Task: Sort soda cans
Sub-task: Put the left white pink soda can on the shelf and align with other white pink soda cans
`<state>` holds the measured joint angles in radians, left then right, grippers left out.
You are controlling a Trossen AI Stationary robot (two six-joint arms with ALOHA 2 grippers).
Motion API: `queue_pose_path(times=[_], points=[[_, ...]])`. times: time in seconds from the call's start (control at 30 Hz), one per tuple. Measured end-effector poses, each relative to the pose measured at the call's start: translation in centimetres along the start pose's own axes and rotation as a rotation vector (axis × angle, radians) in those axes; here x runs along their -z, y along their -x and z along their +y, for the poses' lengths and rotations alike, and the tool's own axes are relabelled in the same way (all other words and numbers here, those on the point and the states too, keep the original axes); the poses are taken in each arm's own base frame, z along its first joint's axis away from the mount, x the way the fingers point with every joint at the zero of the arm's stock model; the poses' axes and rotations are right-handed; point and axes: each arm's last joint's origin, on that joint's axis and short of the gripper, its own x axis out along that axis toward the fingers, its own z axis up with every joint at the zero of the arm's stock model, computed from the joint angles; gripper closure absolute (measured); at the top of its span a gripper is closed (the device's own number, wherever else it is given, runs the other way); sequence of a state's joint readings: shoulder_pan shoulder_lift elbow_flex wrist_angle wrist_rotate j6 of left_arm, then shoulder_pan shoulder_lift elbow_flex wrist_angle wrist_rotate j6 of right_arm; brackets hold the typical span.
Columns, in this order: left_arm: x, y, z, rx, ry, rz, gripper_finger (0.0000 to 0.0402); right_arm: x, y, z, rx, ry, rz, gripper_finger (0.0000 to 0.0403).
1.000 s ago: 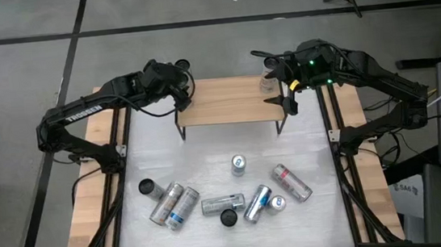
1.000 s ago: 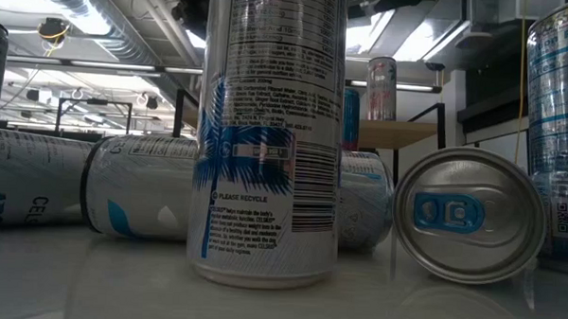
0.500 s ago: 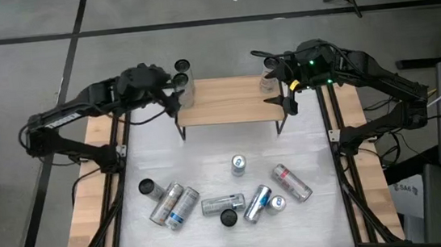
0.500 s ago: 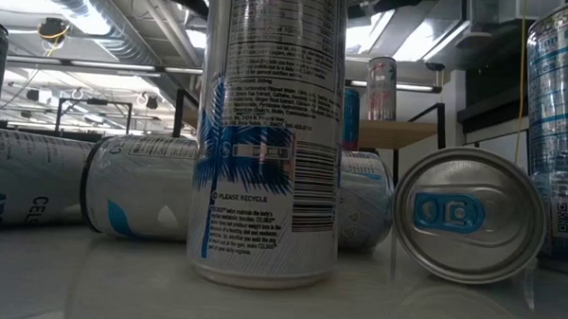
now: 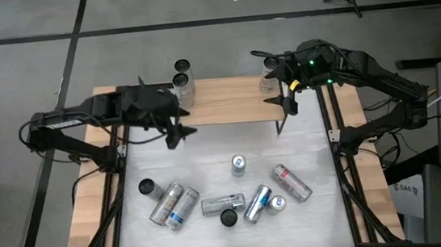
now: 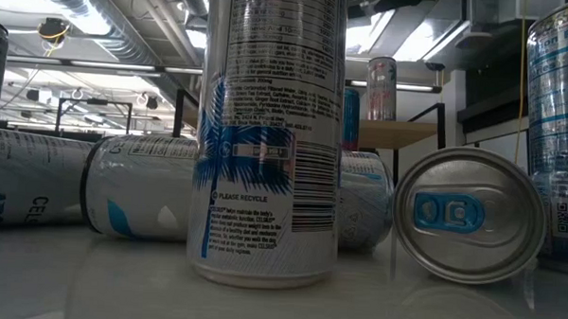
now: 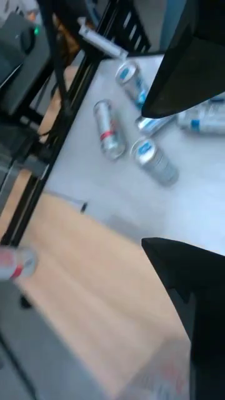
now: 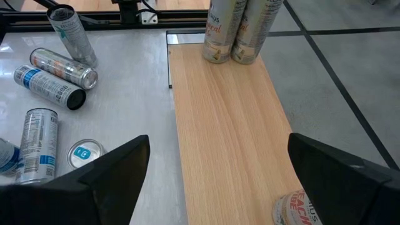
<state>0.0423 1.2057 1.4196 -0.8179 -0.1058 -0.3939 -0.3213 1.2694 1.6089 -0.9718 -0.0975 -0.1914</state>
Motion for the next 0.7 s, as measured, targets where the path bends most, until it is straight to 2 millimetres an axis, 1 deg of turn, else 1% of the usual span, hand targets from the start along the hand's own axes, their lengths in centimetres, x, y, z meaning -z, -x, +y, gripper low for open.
queue_pose_path(times=[0.13,0.47,0.7], points=[[0.6,-1.1,-1.4,0.026,0.011,0.045,0.0081,0.1,0.0,0.0,-0.003,-0.004,0.014,0.0027],[2.3,-4.6,-4.5,0.07,-0.066,0.148,0.0081,0.5,-0.1,0.1,-0.024,-0.01,0.058,0.0027],[3.6,-6.7,-6.1,0.074,-0.108,0.218,0.0081,0.5,-0.1,0.5,-0.146,-0.014,0.034,0.0027]])
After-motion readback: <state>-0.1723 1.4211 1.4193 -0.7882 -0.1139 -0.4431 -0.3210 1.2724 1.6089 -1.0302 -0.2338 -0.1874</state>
